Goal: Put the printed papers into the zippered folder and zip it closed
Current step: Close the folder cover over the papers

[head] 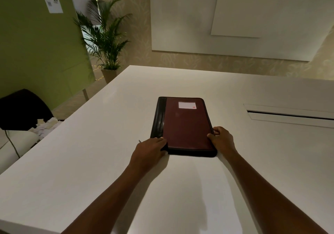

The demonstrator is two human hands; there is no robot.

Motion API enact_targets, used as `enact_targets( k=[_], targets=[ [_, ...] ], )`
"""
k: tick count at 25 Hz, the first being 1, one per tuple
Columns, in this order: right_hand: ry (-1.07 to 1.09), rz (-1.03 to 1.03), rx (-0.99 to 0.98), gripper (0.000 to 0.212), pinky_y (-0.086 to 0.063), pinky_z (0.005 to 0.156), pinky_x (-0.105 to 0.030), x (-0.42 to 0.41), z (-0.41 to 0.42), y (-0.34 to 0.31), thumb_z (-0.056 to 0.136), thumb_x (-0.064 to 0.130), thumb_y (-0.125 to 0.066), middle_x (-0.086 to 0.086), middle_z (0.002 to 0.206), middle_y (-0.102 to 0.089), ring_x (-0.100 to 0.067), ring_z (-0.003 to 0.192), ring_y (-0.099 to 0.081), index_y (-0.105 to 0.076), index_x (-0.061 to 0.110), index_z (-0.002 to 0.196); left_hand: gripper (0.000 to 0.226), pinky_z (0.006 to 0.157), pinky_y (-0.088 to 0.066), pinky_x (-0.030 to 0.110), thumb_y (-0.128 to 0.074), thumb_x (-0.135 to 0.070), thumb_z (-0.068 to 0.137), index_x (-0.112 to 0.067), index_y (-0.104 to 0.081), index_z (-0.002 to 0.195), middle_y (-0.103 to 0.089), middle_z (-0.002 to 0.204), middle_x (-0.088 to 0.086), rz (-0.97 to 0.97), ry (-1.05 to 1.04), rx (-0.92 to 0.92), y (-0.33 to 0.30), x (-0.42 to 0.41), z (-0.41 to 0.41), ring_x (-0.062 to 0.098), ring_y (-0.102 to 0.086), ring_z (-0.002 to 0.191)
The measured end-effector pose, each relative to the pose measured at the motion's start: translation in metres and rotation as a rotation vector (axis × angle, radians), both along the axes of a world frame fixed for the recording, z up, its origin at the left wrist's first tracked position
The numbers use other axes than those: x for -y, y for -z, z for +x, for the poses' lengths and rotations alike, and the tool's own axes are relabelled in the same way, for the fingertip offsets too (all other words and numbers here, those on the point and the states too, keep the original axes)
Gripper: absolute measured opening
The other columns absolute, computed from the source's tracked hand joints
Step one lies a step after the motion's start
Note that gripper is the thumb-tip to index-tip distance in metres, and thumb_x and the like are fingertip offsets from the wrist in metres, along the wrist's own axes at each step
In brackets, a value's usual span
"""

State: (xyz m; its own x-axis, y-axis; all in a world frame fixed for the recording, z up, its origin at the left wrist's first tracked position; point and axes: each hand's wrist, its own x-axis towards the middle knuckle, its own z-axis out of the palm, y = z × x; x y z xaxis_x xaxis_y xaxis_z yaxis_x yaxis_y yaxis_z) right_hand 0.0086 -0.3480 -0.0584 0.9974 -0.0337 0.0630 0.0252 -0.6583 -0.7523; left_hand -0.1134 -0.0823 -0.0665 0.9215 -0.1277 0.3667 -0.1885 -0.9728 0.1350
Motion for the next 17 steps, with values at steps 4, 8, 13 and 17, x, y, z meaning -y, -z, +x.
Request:
enact_targets(
  k=[4, 8, 13, 17],
  targets=[
    [-0.013, -0.161, 0.058, 0.043, -0.047, 0.099, -0.043, -0.016, -0.020, 0.009, 0.091, 0.020, -0.062, -0.018, 0.125, -0.062, -0.036, 0.117, -0.058, -0.056, 0.004, 0.130, 0.044, 0.087, -0.055, 0.036, -0.075, -0.027, 0.079, -0.018, -0.070, 0.122, -0.070, 0.123, 0.000, -0.096, -0.015, 0.152, 0.019, -0.020, -0.017, 0.020, -0.069, 0.106],
    [-0.029, -0.387, 0.203, 0.038, -0.043, 0.102, -0.046, -0.041, -0.051, 0.021, 0.092, 0.022, -0.053, -0.018, 0.130, -0.057, -0.038, 0.122, -0.051, -0.057, 0.005, 0.126, 0.040, 0.084, -0.049, 0.028, -0.068, -0.044, 0.085, -0.022, -0.067, 0.118, -0.071, 0.111, -0.011, -0.197, -0.061, 0.170, 0.029, -0.045, -0.028, 0.011, -0.065, 0.098],
    [-0.244, -0.439, 0.214, 0.047, -0.023, 0.118, -0.042, -0.083, -0.089, 0.027, 0.095, 0.024, -0.053, -0.017, 0.150, -0.043, -0.035, 0.142, -0.035, -0.048, 0.007, 0.139, 0.040, 0.075, -0.042, 0.017, -0.066, -0.046, 0.071, -0.035, -0.066, 0.109, -0.067, 0.092, -0.024, -0.511, -0.198, 0.044, 0.029, -0.060, -0.039, -0.006, -0.055, 0.094],
    [-0.336, -0.368, 0.206, 0.059, -0.008, 0.121, -0.031, -0.119, -0.120, 0.032, 0.095, 0.031, -0.056, -0.005, 0.160, -0.029, -0.024, 0.150, -0.019, -0.036, 0.019, 0.149, 0.042, 0.083, -0.041, 0.012, -0.065, -0.028, 0.072, -0.037, -0.068, 0.113, -0.061, 0.095, -0.033, -0.625, -0.137, -0.013, 0.029, -0.069, -0.045, -0.009, -0.054, 0.100]
  ],
)
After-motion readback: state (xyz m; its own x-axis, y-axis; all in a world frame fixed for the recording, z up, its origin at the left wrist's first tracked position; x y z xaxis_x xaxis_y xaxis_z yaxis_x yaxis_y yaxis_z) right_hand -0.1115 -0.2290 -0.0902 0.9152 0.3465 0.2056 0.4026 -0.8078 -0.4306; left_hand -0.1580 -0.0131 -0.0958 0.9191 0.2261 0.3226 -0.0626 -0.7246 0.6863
